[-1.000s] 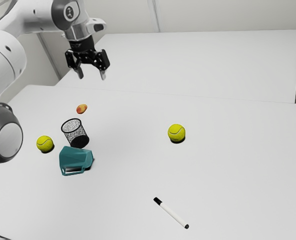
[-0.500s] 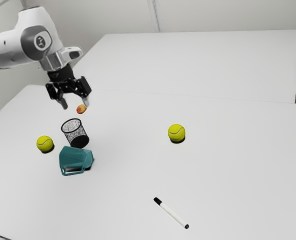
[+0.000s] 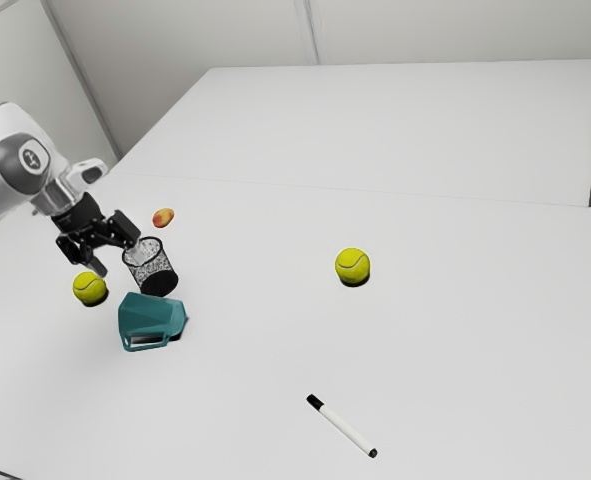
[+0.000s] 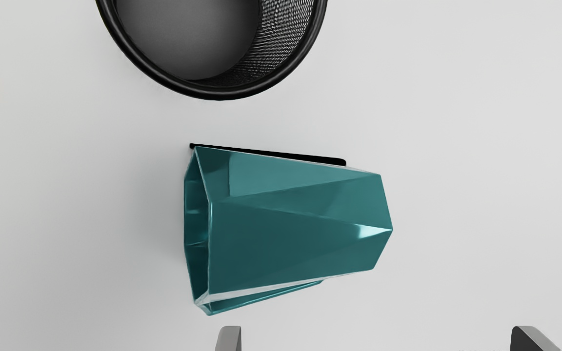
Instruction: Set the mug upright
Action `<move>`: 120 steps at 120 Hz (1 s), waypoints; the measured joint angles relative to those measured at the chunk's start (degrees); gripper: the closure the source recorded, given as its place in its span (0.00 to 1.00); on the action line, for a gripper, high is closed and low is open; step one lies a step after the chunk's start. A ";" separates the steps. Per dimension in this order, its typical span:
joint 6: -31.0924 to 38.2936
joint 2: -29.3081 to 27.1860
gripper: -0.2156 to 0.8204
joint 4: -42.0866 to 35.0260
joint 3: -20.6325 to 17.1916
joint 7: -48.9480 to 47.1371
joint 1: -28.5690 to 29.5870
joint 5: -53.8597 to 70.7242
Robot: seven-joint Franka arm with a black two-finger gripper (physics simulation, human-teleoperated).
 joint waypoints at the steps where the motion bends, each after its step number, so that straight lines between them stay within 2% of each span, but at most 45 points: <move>1: 0.23 -0.06 0.21 -0.26 0.10 0.24 -0.07 -0.08; 29: 6.57 -0.21 0.21 -5.05 1.05 6.78 -0.60 -1.80; 62: 12.80 3.32 0.21 -6.70 1.08 14.96 -0.22 -8.08; 95: 14.80 5.28 0.21 -7.40 1.07 21.74 0.75 -11.47; 120: 14.91 6.49 0.21 -8.75 1.08 25.99 3.73 -15.73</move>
